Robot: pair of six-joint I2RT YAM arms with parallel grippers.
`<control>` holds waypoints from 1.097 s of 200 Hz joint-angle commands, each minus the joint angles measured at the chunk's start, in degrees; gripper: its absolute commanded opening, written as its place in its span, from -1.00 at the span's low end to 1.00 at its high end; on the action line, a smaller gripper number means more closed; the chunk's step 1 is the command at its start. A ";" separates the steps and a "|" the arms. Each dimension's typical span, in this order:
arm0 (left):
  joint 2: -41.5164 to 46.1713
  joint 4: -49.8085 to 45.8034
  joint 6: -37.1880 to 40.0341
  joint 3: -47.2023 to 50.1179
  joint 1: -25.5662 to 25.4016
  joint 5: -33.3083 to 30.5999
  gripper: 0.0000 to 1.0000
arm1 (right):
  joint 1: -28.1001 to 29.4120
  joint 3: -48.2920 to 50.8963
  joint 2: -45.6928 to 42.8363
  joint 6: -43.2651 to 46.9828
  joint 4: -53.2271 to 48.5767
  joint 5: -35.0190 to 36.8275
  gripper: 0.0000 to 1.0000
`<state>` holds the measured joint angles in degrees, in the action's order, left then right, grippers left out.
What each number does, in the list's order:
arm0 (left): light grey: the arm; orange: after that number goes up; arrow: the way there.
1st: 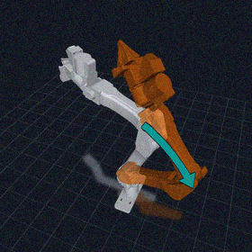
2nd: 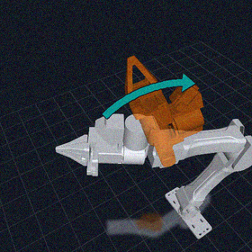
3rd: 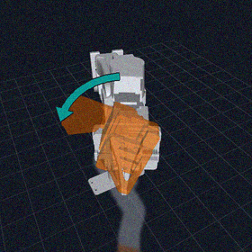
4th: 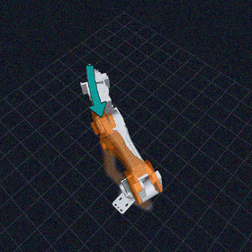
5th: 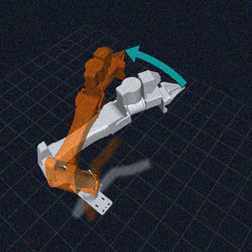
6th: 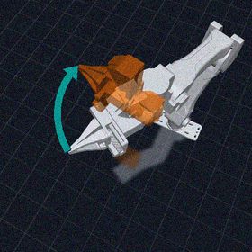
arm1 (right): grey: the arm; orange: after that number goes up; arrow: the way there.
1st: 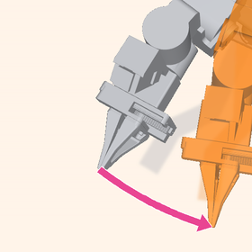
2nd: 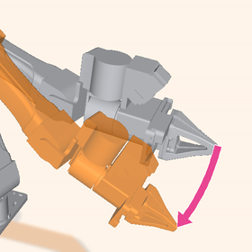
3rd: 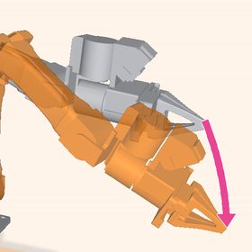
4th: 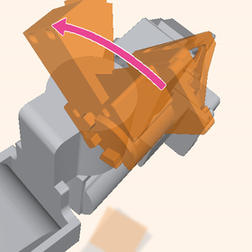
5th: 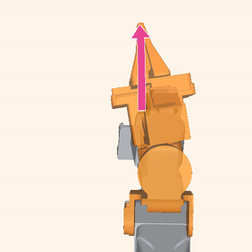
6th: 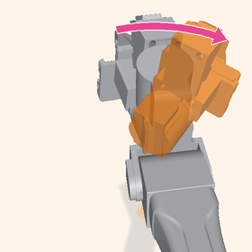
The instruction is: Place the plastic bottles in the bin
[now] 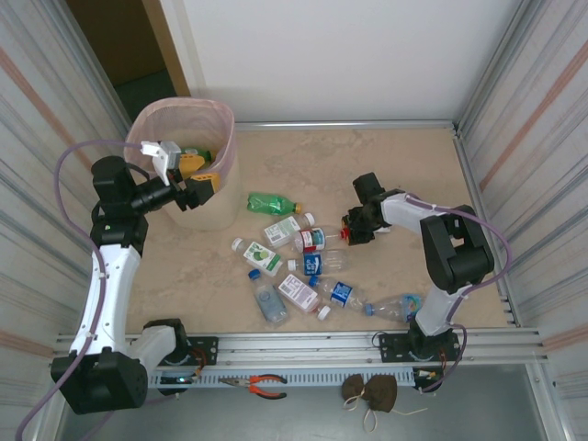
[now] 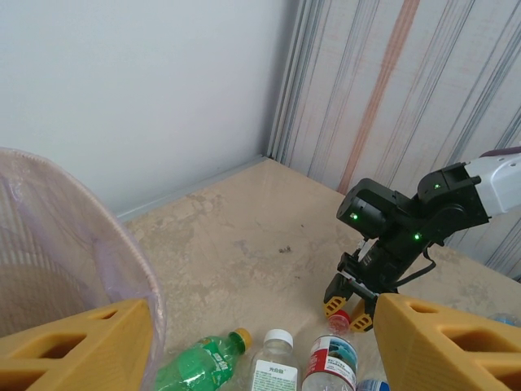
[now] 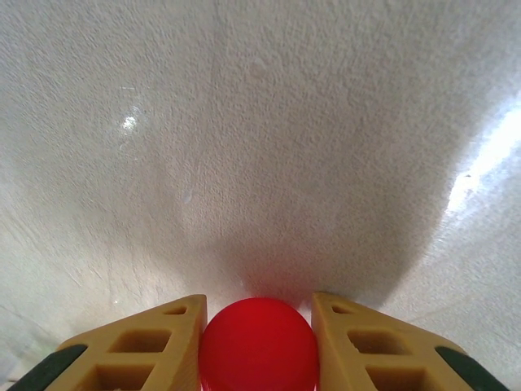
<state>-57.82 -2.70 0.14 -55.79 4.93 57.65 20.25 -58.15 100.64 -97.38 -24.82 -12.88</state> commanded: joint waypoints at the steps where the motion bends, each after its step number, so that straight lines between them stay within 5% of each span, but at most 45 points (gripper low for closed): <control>1: 1.14 1.47 -0.31 0.18 0.53 1.33 0.44 | -0.42 0.71 -3.82 -1.18 -1.07 2.65 -0.43; 64: 1.03 1.56 -0.24 0.14 0.45 1.55 0.42 | -0.76 -1.91 -17.17 8.82 -8.16 14.11 -0.62; 130: -0.27 -5.55 2.94 -7.25 -6.84 -2.51 0.43 | 1.30 -4.01 -35.35 38.03 -2.77 23.76 -0.79; 219: -5.34 -9.57 1.86 -16.05 -28.86 -10.61 0.45 | 9.91 -5.12 -49.97 67.34 14.53 11.96 -1.00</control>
<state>-61.54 -11.79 2.72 -69.58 -19.84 49.65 28.29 -61.41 52.42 -40.40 -16.86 3.53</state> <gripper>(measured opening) 0.724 0.297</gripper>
